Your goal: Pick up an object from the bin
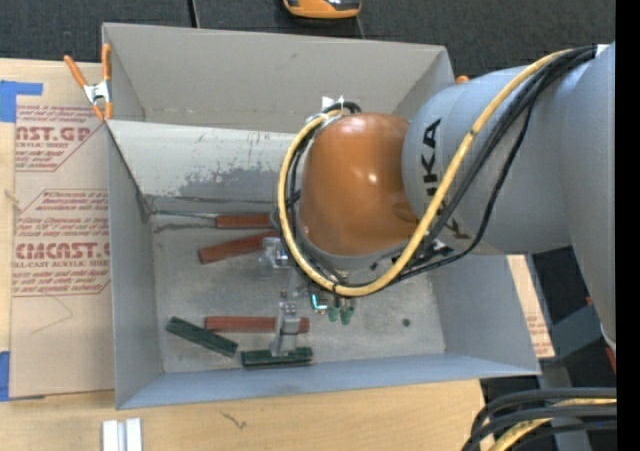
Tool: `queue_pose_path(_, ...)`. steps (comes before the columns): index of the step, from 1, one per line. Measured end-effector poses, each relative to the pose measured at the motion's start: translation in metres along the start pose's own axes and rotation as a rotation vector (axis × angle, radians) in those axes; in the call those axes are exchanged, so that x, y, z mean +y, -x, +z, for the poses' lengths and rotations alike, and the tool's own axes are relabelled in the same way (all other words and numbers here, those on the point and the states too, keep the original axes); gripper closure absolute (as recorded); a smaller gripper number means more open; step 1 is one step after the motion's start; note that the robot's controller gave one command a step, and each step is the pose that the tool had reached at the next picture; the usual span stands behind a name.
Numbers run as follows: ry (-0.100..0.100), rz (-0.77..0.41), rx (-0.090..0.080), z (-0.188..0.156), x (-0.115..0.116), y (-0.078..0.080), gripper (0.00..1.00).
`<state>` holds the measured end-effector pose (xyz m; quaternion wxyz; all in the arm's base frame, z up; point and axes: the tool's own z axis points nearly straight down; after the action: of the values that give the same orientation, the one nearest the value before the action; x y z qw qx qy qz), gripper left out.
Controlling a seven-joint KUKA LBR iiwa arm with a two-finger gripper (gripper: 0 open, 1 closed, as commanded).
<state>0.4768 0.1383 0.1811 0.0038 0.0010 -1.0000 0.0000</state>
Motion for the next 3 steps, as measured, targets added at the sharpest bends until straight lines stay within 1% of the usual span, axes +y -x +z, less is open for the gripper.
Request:
queue_pose_path(1,0.001,0.002,-0.007,-0.004,-0.001,0.002,0.00)
queue_pose_path(2,0.003,-0.022,-0.013,0.060,0.018,0.004,0.00)
queue_pose_path(3,0.000,0.047,-0.004,0.082,0.024,0.004,0.00)
